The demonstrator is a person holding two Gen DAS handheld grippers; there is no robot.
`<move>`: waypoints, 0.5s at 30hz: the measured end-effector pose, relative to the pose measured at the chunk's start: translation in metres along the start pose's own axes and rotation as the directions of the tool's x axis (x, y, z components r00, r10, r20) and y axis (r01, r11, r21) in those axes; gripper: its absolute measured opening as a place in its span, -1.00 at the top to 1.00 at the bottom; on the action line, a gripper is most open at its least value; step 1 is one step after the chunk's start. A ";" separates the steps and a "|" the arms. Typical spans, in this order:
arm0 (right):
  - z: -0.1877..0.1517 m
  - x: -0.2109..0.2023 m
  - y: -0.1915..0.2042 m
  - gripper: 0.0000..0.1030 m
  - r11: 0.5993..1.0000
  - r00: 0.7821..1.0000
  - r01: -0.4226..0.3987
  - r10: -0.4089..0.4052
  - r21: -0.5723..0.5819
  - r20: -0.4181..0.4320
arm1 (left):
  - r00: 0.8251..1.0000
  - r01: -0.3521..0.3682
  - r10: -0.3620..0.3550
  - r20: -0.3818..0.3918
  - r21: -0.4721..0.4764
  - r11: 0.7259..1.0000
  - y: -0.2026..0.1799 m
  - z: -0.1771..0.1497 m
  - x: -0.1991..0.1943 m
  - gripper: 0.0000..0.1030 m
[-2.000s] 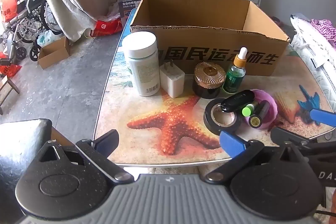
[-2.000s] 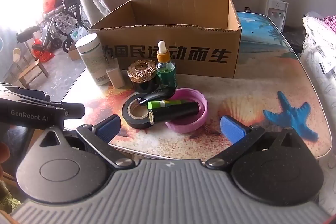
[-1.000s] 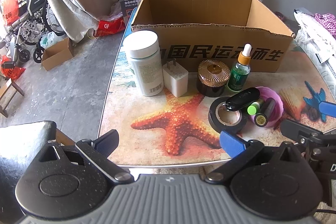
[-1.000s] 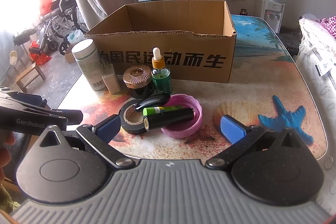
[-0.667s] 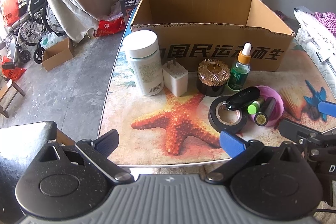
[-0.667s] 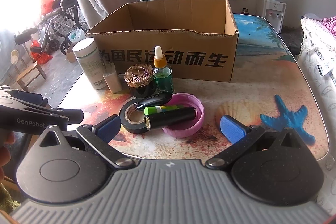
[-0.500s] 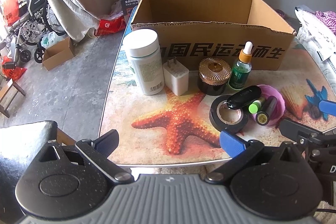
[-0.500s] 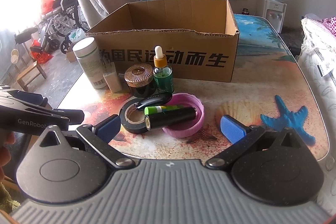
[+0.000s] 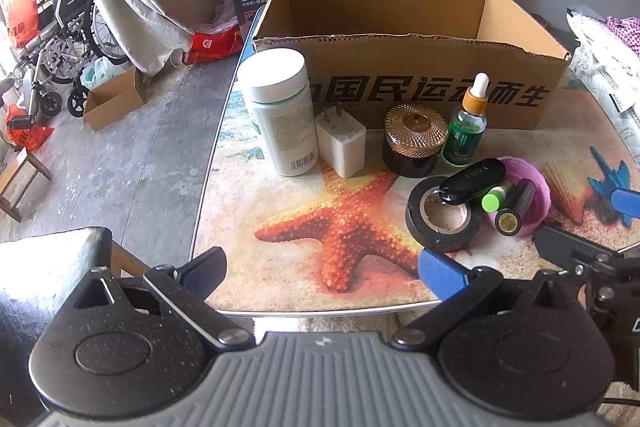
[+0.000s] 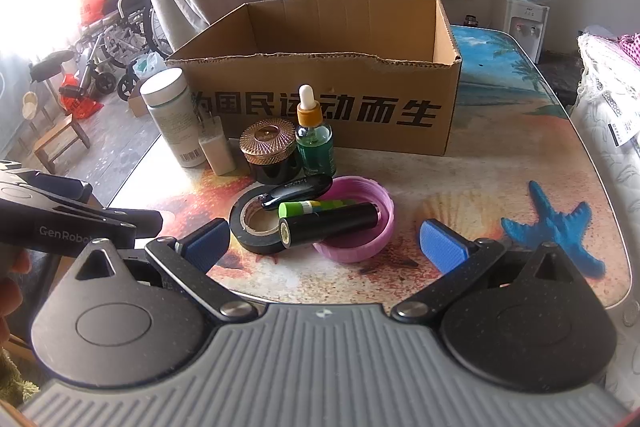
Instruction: Organize rigid objects
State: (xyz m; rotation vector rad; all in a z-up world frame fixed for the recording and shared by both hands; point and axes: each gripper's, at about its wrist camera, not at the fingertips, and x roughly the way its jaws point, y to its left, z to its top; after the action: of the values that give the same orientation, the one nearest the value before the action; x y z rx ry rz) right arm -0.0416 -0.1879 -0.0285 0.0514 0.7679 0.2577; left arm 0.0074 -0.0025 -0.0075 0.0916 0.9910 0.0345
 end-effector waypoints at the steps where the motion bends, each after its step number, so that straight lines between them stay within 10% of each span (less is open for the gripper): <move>1: 0.000 0.000 0.000 -0.98 1.000 1.000 0.000 0.000 0.000 0.000 | 1.000 0.000 0.000 -0.001 0.000 1.000 0.000 0.000 0.000 -0.99; 15: 0.000 0.000 -0.001 -0.98 1.000 1.000 -0.006 0.006 0.010 0.005 | 1.000 0.012 -0.012 0.005 0.003 1.000 0.000 -0.002 0.002 -0.99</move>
State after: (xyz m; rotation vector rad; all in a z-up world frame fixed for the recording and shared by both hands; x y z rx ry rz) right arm -0.0419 -0.1892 -0.0289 0.0643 0.7640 0.2590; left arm 0.0066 -0.0023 -0.0106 0.0885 0.9864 0.0218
